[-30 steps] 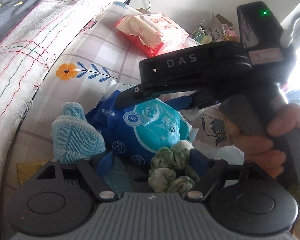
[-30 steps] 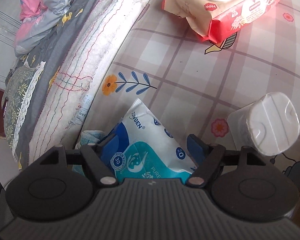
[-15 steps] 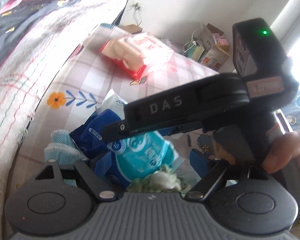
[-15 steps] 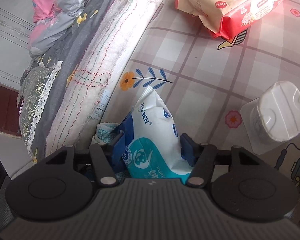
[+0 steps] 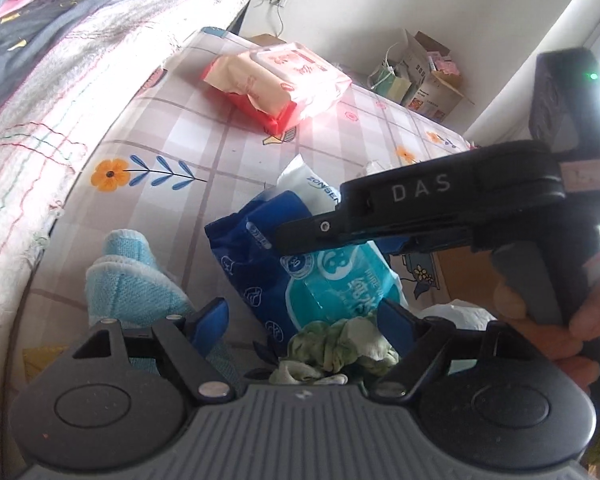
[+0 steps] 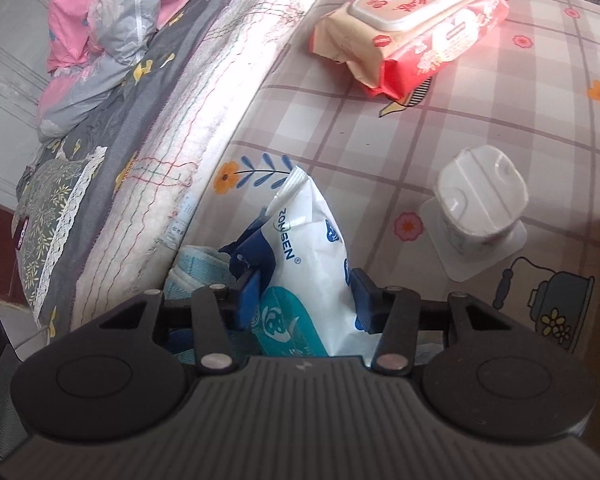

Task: Organize soft objects
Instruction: 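Carry the wipes packet with the right tool into the cardboard box and release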

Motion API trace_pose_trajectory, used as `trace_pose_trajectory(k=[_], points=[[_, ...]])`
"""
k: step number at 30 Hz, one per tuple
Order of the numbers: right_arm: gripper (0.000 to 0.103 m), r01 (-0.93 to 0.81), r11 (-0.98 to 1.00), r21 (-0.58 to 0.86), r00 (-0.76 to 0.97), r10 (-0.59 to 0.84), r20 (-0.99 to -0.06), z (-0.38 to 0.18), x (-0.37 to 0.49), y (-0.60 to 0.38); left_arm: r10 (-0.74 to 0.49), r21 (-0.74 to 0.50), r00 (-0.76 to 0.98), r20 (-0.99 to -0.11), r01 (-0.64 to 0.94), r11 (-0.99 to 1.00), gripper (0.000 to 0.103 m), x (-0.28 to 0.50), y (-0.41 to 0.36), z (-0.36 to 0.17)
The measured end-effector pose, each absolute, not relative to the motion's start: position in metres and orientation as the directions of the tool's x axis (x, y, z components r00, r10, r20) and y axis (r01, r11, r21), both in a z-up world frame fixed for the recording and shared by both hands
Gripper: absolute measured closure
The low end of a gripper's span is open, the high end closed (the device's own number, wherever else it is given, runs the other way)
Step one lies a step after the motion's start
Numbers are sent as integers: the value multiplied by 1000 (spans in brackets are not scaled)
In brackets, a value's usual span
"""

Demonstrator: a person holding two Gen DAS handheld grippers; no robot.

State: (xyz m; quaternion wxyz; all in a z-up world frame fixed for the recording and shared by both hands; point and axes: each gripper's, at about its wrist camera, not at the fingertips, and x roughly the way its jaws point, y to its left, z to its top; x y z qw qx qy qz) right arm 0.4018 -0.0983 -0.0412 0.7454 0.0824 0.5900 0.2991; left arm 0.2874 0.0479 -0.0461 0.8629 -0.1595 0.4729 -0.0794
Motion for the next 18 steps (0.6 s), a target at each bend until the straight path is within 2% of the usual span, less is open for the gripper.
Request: trace_pose_trajectory(k=[4, 11, 14, 18], points=[[49, -243, 806, 539, 84, 571, -816, -57, 415, -115, -308, -352, 510, -803, 11, 936, 20, 301, 42, -52], [39, -228, 801, 554, 46, 577, -815, -68, 424, -117, -334, -384, 429, -839, -32, 923, 19, 325, 40, -73], [39, -194, 783, 591, 18, 606, -796, -77, 427, -116, -337, -387, 416, -845, -38, 921, 17, 332, 38, -79], [48, -223, 767, 602, 47, 625, -779, -71, 425, -111, -308, -368, 447, -840, -50, 929, 19, 332, 39, -72]])
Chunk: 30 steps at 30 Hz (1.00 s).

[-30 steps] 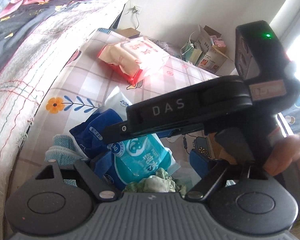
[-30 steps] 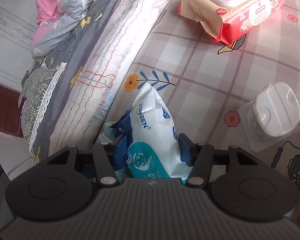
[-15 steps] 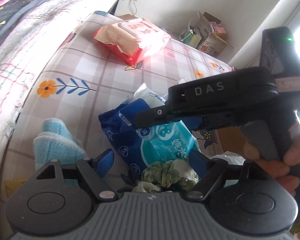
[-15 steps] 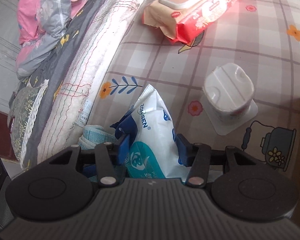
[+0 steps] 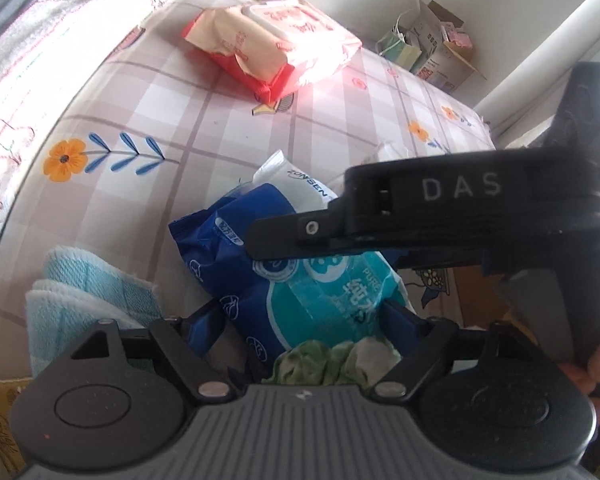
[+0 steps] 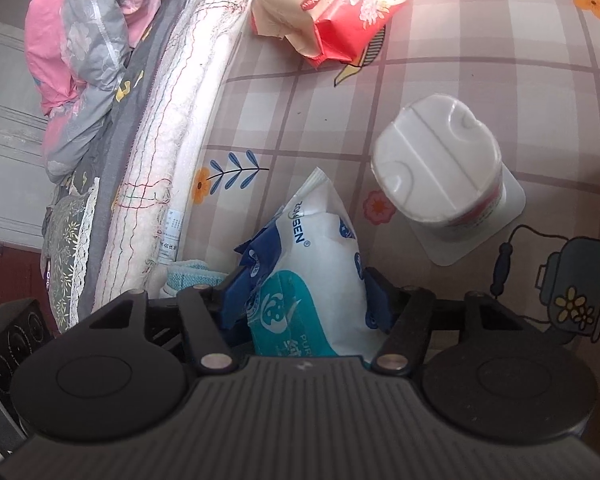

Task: Organize soft objects
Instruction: 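Carry the wipes packet with the right tool into the cardboard box and release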

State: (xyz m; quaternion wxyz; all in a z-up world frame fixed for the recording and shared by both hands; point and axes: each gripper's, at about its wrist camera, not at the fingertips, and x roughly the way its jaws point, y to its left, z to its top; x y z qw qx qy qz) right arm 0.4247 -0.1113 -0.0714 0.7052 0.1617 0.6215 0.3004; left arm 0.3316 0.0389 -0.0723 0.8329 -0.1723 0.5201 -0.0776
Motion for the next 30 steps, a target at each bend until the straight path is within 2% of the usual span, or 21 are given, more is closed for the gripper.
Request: trace_pose_trajectory(k=[6, 11, 17, 23, 30], points=[[52, -328, 722, 609, 139, 675, -725, -29, 416, -104, -256, -327, 552, -794, -33, 944, 19, 316, 43, -29], [52, -414, 683, 601, 245, 720, -649, 28, 401, -110, -219, -288, 659, -720, 4, 957, 19, 292, 34, 24], [52, -437, 670, 600, 356, 741, -569, 91, 371, -161, -276, -272, 709, -649, 122, 955, 20, 264, -11, 79], [52, -330, 702, 631, 449, 704, -550, 119, 322, -266, -422, -288, 639, -644, 308, 907, 20, 243, -91, 96], [52, -83, 701, 708, 485, 649, -586, 78, 271, -385, -500, -295, 483, -719, 439, 848, 20, 232, -174, 59]])
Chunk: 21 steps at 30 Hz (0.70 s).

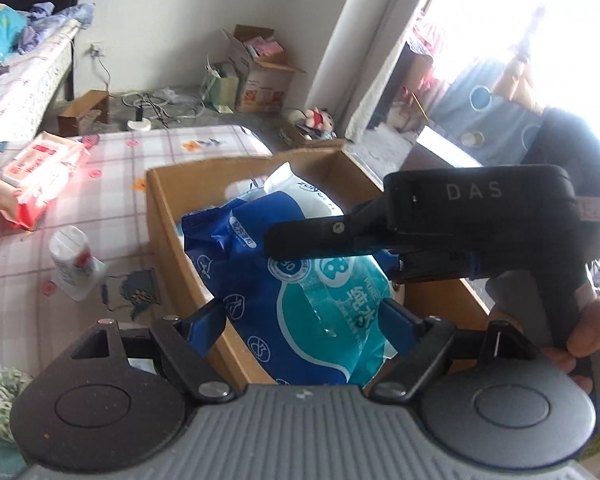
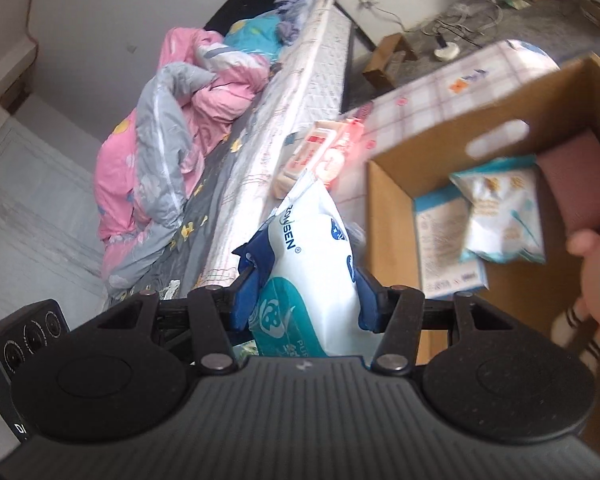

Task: Organize soft objects
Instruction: 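Carry the wipes packet with the right tool into the cardboard box and release, then move the right tool back over the pile toward the blue checked towel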

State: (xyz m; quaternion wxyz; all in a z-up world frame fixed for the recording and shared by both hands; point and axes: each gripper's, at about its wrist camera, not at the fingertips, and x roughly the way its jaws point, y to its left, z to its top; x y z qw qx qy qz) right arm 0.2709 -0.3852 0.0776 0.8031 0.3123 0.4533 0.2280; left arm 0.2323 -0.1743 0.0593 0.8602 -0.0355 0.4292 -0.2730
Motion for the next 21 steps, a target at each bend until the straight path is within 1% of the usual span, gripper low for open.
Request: trace_pose_trajectory(k=[3, 6, 8, 9, 11, 13, 18, 21], points=[[52, 28, 651, 758, 462, 664, -588, 43, 258, -419, -483, -270, 450, -751, 459, 847, 20, 229, -188, 42], [54, 101, 612, 784, 434, 683, -588, 9, 257, -433, -441, -219, 486, -755, 447, 867, 21, 223, -182, 35], [56, 137, 594, 793, 404, 697, -592, -12, 265, -434, -428, -217, 498, -754, 427, 878, 21, 219, -175, 36], [57, 150, 587, 796, 382, 708, -594, -23, 270, -432, -423, -219, 504, -753, 414, 884, 21, 217, -168, 35], [65, 171, 604, 778, 349, 702, -621, -39, 283, -423, -402, -216, 520, -754, 381, 899, 21, 219, -156, 36], [65, 175, 653, 737, 341, 662, -667, -49, 292, -417, -383, -214, 534, -754, 351, 911, 21, 215, -146, 38], [65, 170, 682, 711, 355, 631, -690, -52, 295, -419, -362, -215, 557, -748, 313, 925, 21, 207, -121, 39], [65, 181, 715, 675, 365, 588, -721, -49, 293, -431, -350, -220, 558, -752, 288, 932, 21, 200, -105, 35]])
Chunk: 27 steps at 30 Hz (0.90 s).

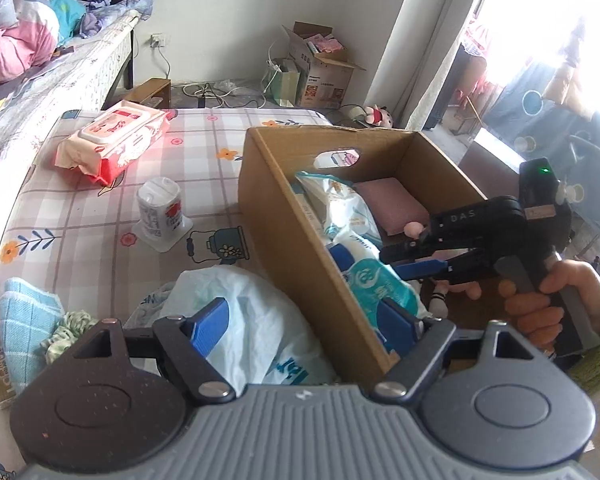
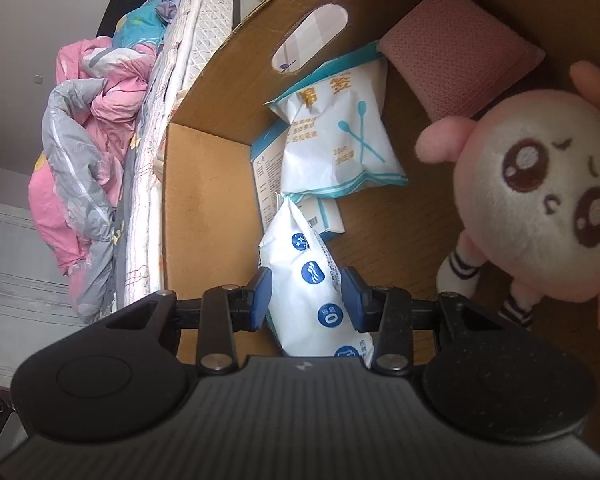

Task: Organize soft objects
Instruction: 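Move the right tool back over the pile toward the blue checked towel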

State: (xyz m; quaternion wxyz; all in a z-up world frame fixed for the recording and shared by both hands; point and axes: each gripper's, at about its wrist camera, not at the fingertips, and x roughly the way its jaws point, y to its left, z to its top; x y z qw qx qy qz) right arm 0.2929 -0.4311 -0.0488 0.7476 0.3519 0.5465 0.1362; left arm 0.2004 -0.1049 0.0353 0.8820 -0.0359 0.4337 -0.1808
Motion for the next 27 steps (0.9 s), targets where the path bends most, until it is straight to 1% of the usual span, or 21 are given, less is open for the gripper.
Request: trace_pose_trajectory(k=[3, 6, 11, 13, 19, 22, 23, 27], points=[[65, 216, 729, 650, 355, 562, -748, -55, 290, -442, -349, -234, 555, -755, 269, 934, 21, 195, -91, 32], [64, 239, 716, 656, 328, 577, -749, -67, 289, -440, -339, -238, 559, -757, 246, 939, 21, 191, -81, 31], [64, 194, 727, 658, 266, 607, -749, -71, 289, -413, -335, -246, 574, -747, 230, 942, 21, 182, -68, 32], [63, 164, 755, 634, 265, 586, -766, -68, 286, -402, -327, -235, 590, -739, 230, 945, 21, 178, -65, 34], [62, 135, 800, 584, 333, 519, -787, -53, 283, -396, -305, -216, 626, -718, 216, 952, 21, 164, -46, 37], [57, 129, 805, 579, 380, 500, -779, -37, 279, -403, -289, -216, 655, -698, 192, 957, 19, 153, -25, 40], [54, 128, 806, 578, 396, 492, -775, -31, 277, -404, -281, -216, 665, -692, 181, 959, 19, 149, -17, 41], [49, 96, 809, 580, 479, 474, -739, 1, 267, -410, -227, -189, 699, -678, 133, 973, 19, 133, 13, 45]])
